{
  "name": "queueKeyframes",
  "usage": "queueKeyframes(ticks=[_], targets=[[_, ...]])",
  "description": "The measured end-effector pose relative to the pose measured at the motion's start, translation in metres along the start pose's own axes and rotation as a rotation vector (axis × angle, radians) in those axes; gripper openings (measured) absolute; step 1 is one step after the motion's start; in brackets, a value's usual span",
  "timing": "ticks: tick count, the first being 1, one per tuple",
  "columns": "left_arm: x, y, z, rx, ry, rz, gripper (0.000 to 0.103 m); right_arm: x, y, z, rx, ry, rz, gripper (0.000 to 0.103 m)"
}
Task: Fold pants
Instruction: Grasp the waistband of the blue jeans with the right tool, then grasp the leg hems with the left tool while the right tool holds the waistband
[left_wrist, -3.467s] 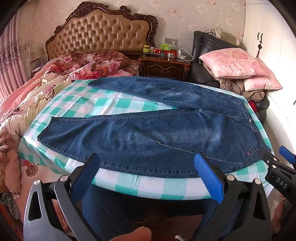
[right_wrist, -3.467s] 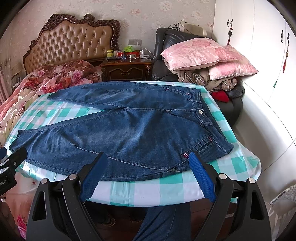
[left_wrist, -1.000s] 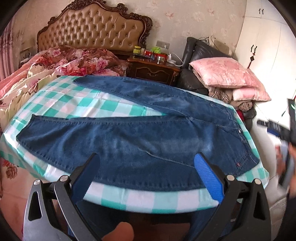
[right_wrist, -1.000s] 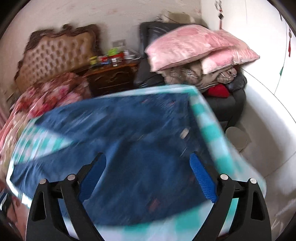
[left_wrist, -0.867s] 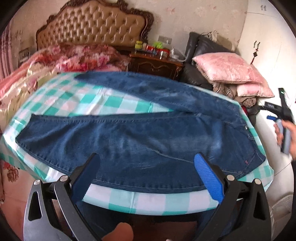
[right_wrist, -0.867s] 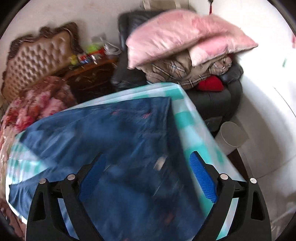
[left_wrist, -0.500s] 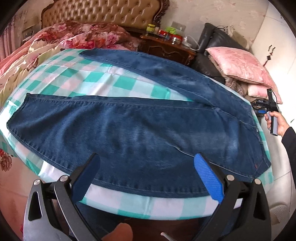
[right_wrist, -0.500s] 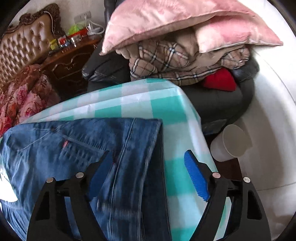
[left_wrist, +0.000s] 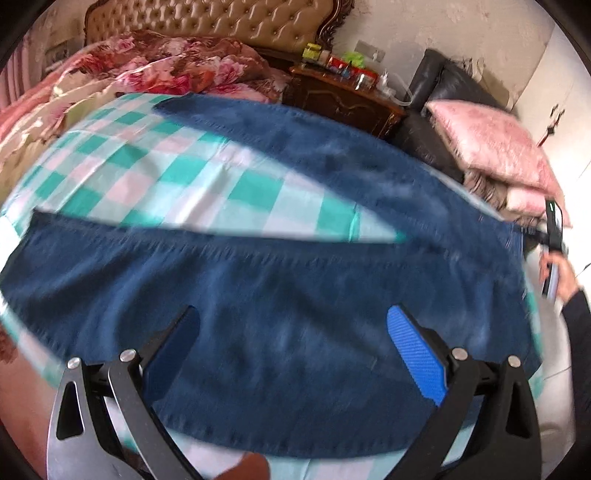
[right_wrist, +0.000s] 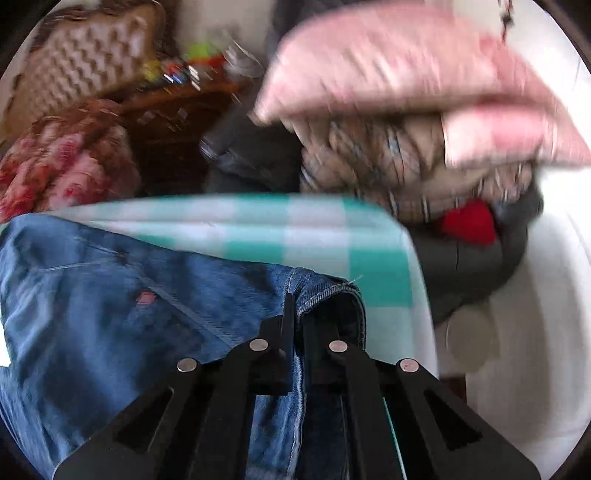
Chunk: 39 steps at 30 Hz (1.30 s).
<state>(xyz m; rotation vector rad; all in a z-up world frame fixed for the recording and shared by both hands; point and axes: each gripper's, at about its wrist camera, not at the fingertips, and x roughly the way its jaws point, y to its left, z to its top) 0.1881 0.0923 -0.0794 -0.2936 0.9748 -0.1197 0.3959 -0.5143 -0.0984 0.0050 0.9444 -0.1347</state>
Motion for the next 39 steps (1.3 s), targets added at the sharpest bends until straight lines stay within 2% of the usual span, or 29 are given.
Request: queueKeyframes(ticks=[2, 3, 5, 7, 9, 11, 12, 15, 16, 18, 20, 23, 30, 35, 36, 37, 38, 39], targets=[[0.011, -0.004, 0.02, -0.02, -0.003, -0.038, 0.098, -0.038, 0.006, -0.007, -0.001, -0.073, 0.074, 0.004], [0.019, -0.004, 0.037, -0.045, -0.005, -0.074, 0.09, -0.056, 0.01, -0.011, -0.005, -0.106, 0.106, 0.004], [0.032, -0.003, 0.061, -0.092, 0.006, -0.15, 0.084, -0.106, 0.021, -0.031, -0.021, -0.185, 0.191, 0.004], [0.049, 0.001, 0.093, -0.158, 0.007, -0.222, 0.079, -0.138, 0.03, -0.053, -0.029, -0.226, 0.251, 0.004], [0.067, 0.001, 0.12, -0.199, 0.013, -0.273, 0.068, -0.163, 0.036, -0.076, -0.033, -0.245, 0.305, 0.004], [0.093, 0.006, 0.148, -0.257, 0.025, -0.329, 0.064, -0.184, 0.043, -0.105, -0.035, -0.248, 0.355, 0.004], [0.113, 0.012, 0.164, -0.294, 0.042, -0.359, 0.058, -0.193, 0.044, -0.12, -0.024, -0.245, 0.384, 0.004], [0.152, 0.03, 0.192, -0.405, 0.075, -0.398, 0.045, -0.203, 0.045, -0.144, 0.004, -0.231, 0.416, 0.004], [0.168, 0.036, 0.2, -0.448, 0.094, -0.409, 0.044, -0.205, 0.044, -0.15, 0.017, -0.224, 0.421, 0.004], [0.188, 0.042, 0.209, -0.472, 0.108, -0.401, 0.043, -0.206, 0.042, -0.154, 0.031, -0.214, 0.424, 0.004], [0.205, 0.049, 0.217, -0.488, 0.111, -0.323, 0.041, -0.209, 0.044, -0.156, 0.032, -0.212, 0.418, 0.004], [0.218, 0.068, 0.217, -0.57, 0.109, -0.288, 0.031, -0.211, 0.04, -0.153, 0.038, -0.215, 0.417, 0.004], [0.247, 0.09, 0.233, -0.659, 0.107, -0.315, 0.03, -0.214, 0.03, -0.143, 0.061, -0.22, 0.424, 0.004], [0.265, 0.105, 0.236, -0.731, 0.111, -0.38, 0.028, -0.217, 0.025, -0.136, 0.08, -0.221, 0.435, 0.004], [0.265, 0.11, 0.238, -0.738, 0.105, -0.384, 0.016, -0.219, 0.024, -0.135, 0.081, -0.221, 0.427, 0.004], [0.262, 0.114, 0.241, -0.736, 0.09, -0.385, 0.009, -0.22, 0.024, -0.134, 0.081, -0.219, 0.423, 0.004], [0.256, 0.115, 0.245, -0.729, 0.082, -0.397, 0.003, -0.22, 0.022, -0.133, 0.083, -0.218, 0.424, 0.004], [0.25, 0.115, 0.246, -0.716, 0.075, -0.404, 0.003, -0.222, 0.02, -0.133, 0.088, -0.217, 0.43, 0.004]])
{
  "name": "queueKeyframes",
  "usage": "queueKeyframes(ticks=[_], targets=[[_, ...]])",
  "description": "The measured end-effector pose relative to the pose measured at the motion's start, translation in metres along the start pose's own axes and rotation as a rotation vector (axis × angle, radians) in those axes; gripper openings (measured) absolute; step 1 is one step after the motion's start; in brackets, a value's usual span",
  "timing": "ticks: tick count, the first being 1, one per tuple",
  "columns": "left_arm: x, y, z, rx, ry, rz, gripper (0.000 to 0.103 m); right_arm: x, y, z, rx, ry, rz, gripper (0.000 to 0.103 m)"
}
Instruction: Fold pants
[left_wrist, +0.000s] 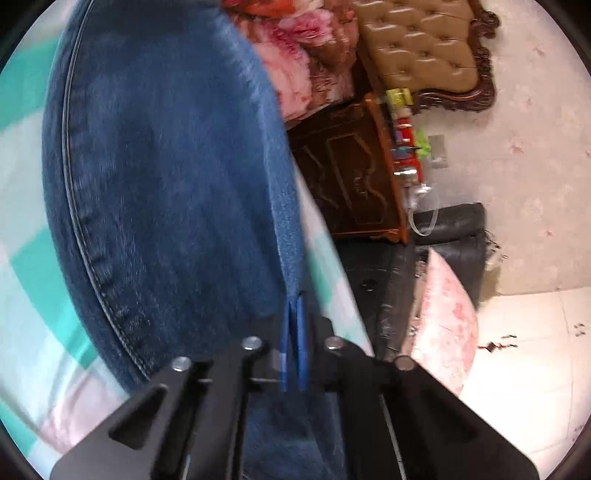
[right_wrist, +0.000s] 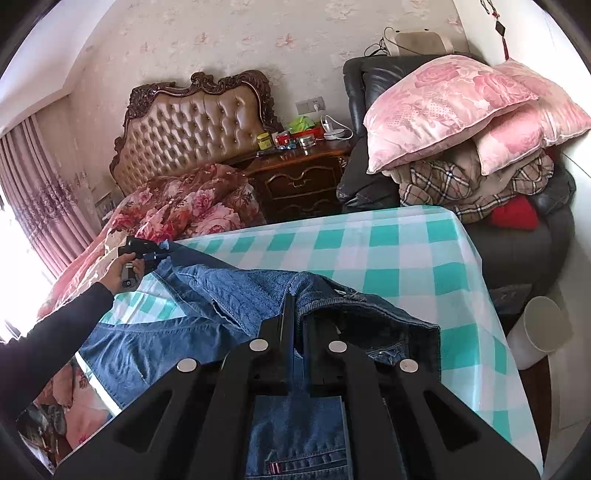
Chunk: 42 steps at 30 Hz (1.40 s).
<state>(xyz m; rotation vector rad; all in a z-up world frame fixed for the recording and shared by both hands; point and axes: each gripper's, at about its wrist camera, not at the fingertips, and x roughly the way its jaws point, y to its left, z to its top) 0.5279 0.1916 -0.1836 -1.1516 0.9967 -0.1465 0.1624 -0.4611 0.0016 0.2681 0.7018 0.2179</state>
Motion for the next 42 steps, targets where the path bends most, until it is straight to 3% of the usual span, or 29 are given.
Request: queueKeyframes(ticks=[5, 9, 12, 14, 17, 19, 20, 21, 23, 26, 28, 30, 35, 37, 38, 39, 40, 42], targets=[[-0.104, -0.026, -0.027, 0.097, -0.096, -0.031, 0.002, -0.011, -0.015, -0.006, 0.028, 0.009, -0.012, 0.004], [-0.224, -0.014, -0.102, 0.2, -0.181, 0.007, 0.002, -0.024, -0.045, -0.029, 0.09, 0.066, -0.019, 0.004], [-0.291, 0.041, -0.192, 0.222, -0.214, 0.048, 0.002, -0.025, -0.067, -0.065, 0.13, 0.156, -0.061, 0.004], [-0.3, 0.08, -0.23, 0.201, -0.203, 0.074, 0.002, -0.018, -0.077, -0.087, 0.157, 0.211, -0.081, 0.004], [-0.282, 0.147, -0.26, 0.11, -0.137, 0.127, 0.002, -0.001, -0.089, -0.121, 0.225, 0.3, -0.122, 0.006], [-0.284, 0.164, -0.267, 0.113, -0.154, 0.141, 0.002, -0.002, -0.091, -0.132, 0.269, 0.294, -0.14, 0.014], [-0.287, 0.169, -0.269, 0.108, -0.159, 0.118, 0.002, -0.006, -0.092, -0.135, 0.291, 0.288, -0.154, 0.026], [-0.289, 0.171, -0.268, 0.096, -0.163, 0.094, 0.002, -0.013, -0.095, -0.138, 0.324, 0.276, -0.184, 0.047], [-0.288, 0.168, -0.268, 0.111, -0.161, 0.085, 0.003, -0.024, -0.098, -0.144, 0.371, 0.241, -0.204, 0.072], [-0.291, 0.171, -0.267, 0.117, -0.155, 0.07, 0.003, -0.045, -0.105, -0.154, 0.507, 0.192, -0.214, 0.072], [-0.288, 0.171, -0.266, 0.117, -0.151, 0.068, 0.013, -0.055, -0.106, -0.166, 0.603, 0.164, -0.215, 0.072], [-0.281, 0.164, -0.266, 0.108, -0.15, 0.067, 0.032, -0.054, -0.099, -0.173, 0.649, 0.14, -0.181, 0.072], [-0.288, 0.16, -0.265, 0.107, -0.177, 0.088, 0.038, -0.029, -0.092, -0.17, 0.713, 0.143, -0.147, 0.072], [-0.299, 0.153, -0.257, 0.132, -0.221, 0.133, 0.051, -0.016, -0.092, -0.169, 0.734, 0.171, -0.161, 0.072], [-0.305, 0.15, -0.25, 0.145, -0.24, 0.181, 0.055, -0.012, -0.092, -0.168, 0.731, 0.177, -0.181, 0.064], [-0.31, 0.147, -0.239, 0.156, -0.257, 0.249, 0.056, -0.011, -0.091, -0.167, 0.716, 0.182, -0.211, 0.047], [-0.314, 0.143, -0.228, 0.159, -0.275, 0.31, 0.056, -0.009, -0.088, -0.163, 0.684, 0.187, -0.256, 0.04], [-0.321, 0.134, -0.199, 0.185, -0.313, 0.431, 0.056, -0.012, -0.086, -0.162, 0.654, 0.183, -0.269, 0.026]])
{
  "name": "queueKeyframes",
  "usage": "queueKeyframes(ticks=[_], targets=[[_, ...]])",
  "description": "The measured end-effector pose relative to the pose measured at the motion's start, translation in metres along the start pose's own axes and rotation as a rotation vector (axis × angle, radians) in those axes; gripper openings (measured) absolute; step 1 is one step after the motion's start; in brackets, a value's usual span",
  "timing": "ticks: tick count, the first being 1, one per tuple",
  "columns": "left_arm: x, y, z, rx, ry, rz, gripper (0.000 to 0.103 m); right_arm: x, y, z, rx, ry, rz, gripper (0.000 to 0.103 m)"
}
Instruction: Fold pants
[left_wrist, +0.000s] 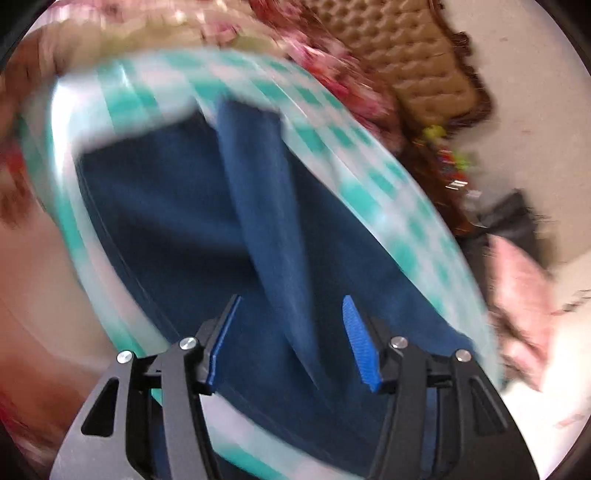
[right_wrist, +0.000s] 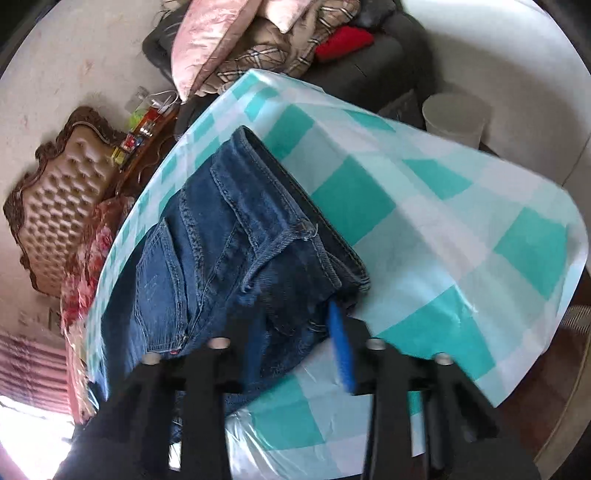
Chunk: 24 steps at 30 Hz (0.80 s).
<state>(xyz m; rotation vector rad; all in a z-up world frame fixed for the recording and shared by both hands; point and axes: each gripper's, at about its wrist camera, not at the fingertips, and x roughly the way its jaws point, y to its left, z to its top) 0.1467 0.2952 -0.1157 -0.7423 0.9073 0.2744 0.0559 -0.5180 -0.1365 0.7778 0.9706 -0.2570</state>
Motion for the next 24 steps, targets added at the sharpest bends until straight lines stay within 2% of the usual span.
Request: queueKeyframes(ticks=[2, 3, 5, 7, 11, 14, 16, 17, 18, 19, 22, 24], targets=[[0.011, -0.01, 0.044, 0.082, -0.031, 0.139, 0.056, -0.004, 0.002, -0.002, -0.019, -0.007, -0.004, 0.022], [0.016, -0.014, 0.058, 0.109, -0.029, 0.175, 0.056, -0.006, 0.003, -0.002, -0.028, -0.011, -0.006, 0.02], [0.035, -0.023, 0.088, 0.164, 0.009, 0.243, 0.057, -0.011, 0.007, -0.004, -0.049, -0.024, -0.013, 0.02], [0.062, -0.029, 0.115, 0.183, 0.09, 0.298, 0.058, -0.013, 0.012, -0.004, -0.063, -0.035, -0.021, 0.02], [0.102, -0.046, 0.136, 0.254, 0.187, 0.499, 0.058, -0.015, 0.016, -0.005, -0.081, -0.041, -0.047, 0.02], [0.121, -0.051, 0.13, 0.299, 0.236, 0.578, 0.058, -0.015, 0.017, -0.006, -0.09, -0.039, -0.058, 0.02], [0.131, -0.057, 0.129, 0.336, 0.264, 0.61, 0.058, -0.015, 0.017, -0.006, -0.089, -0.036, -0.059, 0.02], [0.131, -0.058, 0.129, 0.355, 0.263, 0.616, 0.05, -0.015, 0.017, -0.006, -0.091, -0.036, -0.059, 0.02], [0.128, -0.058, 0.13, 0.365, 0.263, 0.619, 0.025, -0.014, 0.018, -0.006, -0.092, -0.035, -0.059, 0.02], [0.122, -0.054, 0.135, 0.346, 0.255, 0.627, 0.017, -0.014, 0.018, -0.006, -0.094, -0.034, -0.058, 0.02], [0.085, -0.039, 0.146, 0.282, 0.199, 0.565, 0.015, -0.015, 0.018, -0.005, -0.107, -0.035, -0.048, 0.02], [0.063, -0.019, 0.147, 0.211, 0.194, 0.526, 0.015, -0.015, 0.017, -0.004, -0.11, -0.033, -0.041, 0.02]])
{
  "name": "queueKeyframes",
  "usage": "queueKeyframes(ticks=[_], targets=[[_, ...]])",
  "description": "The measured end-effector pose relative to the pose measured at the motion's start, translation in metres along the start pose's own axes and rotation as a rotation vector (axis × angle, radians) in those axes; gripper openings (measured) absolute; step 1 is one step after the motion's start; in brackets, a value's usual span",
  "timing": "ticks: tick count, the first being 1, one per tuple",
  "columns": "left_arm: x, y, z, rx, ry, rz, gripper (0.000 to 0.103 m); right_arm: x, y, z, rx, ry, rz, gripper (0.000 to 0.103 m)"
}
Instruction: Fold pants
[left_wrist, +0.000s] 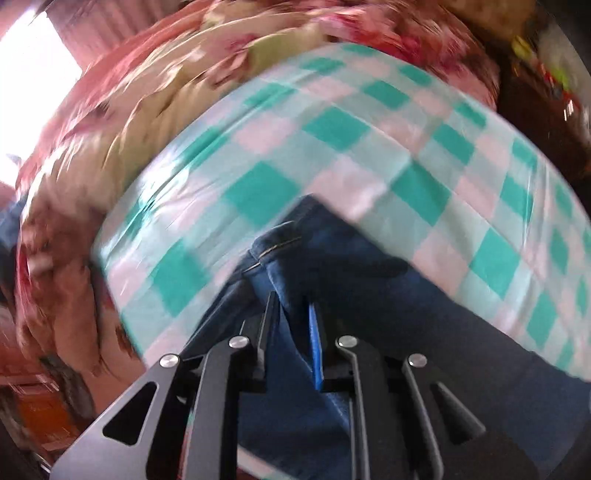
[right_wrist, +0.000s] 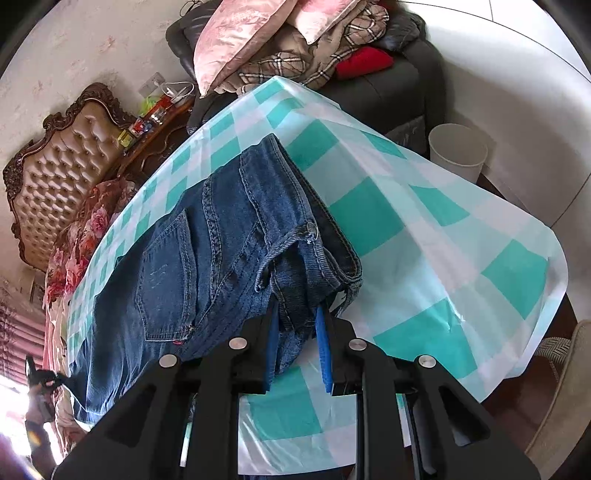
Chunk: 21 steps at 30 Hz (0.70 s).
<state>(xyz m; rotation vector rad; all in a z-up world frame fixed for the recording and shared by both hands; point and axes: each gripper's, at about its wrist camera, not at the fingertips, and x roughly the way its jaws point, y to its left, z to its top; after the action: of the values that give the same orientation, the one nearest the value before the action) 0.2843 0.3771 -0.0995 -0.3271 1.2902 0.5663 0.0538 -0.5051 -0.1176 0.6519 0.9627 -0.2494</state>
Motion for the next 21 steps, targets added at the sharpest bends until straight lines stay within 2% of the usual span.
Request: queueKeyframes(ticks=[4, 5, 8, 9, 11, 13, 16, 17, 18, 19, 20, 21], targets=[[-0.003, 0.067, -0.026, -0.195, 0.041, -0.187, 0.015, -0.001, 0.0, 0.001, -0.008, -0.001, 0.01, 0.02], [0.0, 0.074, -0.031, -0.227, 0.05, -0.232, 0.018, -0.002, 0.0, 0.001, -0.01, -0.002, 0.012, 0.02], [0.016, 0.089, -0.046, -0.316, 0.075, -0.352, 0.041, -0.001, 0.0, 0.001, -0.005, 0.004, 0.011, 0.02], [0.024, 0.094, -0.049, -0.346, 0.097, -0.386, 0.044, -0.001, 0.0, 0.001, -0.004, 0.007, 0.011, 0.02], [0.034, 0.099, -0.053, -0.394, 0.107, -0.425, 0.044, -0.001, -0.001, 0.002, 0.008, 0.012, 0.02, 0.021], [0.041, 0.102, -0.055, -0.425, 0.113, -0.444, 0.042, -0.001, -0.004, 0.003, 0.029, 0.015, 0.046, 0.028], [0.039, 0.102, -0.054, -0.425, 0.088, -0.484, 0.042, 0.002, -0.008, 0.006, 0.059, 0.021, 0.073, 0.031], [0.037, 0.101, -0.052, -0.419, 0.082, -0.482, 0.034, 0.004, -0.008, 0.007, 0.064, 0.025, 0.076, 0.031], [0.037, 0.099, -0.05, -0.409, 0.079, -0.483, 0.017, 0.005, -0.009, 0.008, 0.071, 0.029, 0.083, 0.032], [0.036, 0.095, -0.048, -0.394, 0.082, -0.475, 0.011, 0.007, -0.01, 0.01, 0.075, 0.03, 0.098, 0.032], [0.035, 0.093, -0.046, -0.385, 0.08, -0.466, 0.008, 0.007, -0.01, 0.011, 0.076, 0.031, 0.1, 0.022], [0.032, 0.091, -0.043, -0.377, 0.077, -0.465, 0.004, 0.006, -0.009, 0.013, 0.077, 0.028, 0.107, 0.02]])
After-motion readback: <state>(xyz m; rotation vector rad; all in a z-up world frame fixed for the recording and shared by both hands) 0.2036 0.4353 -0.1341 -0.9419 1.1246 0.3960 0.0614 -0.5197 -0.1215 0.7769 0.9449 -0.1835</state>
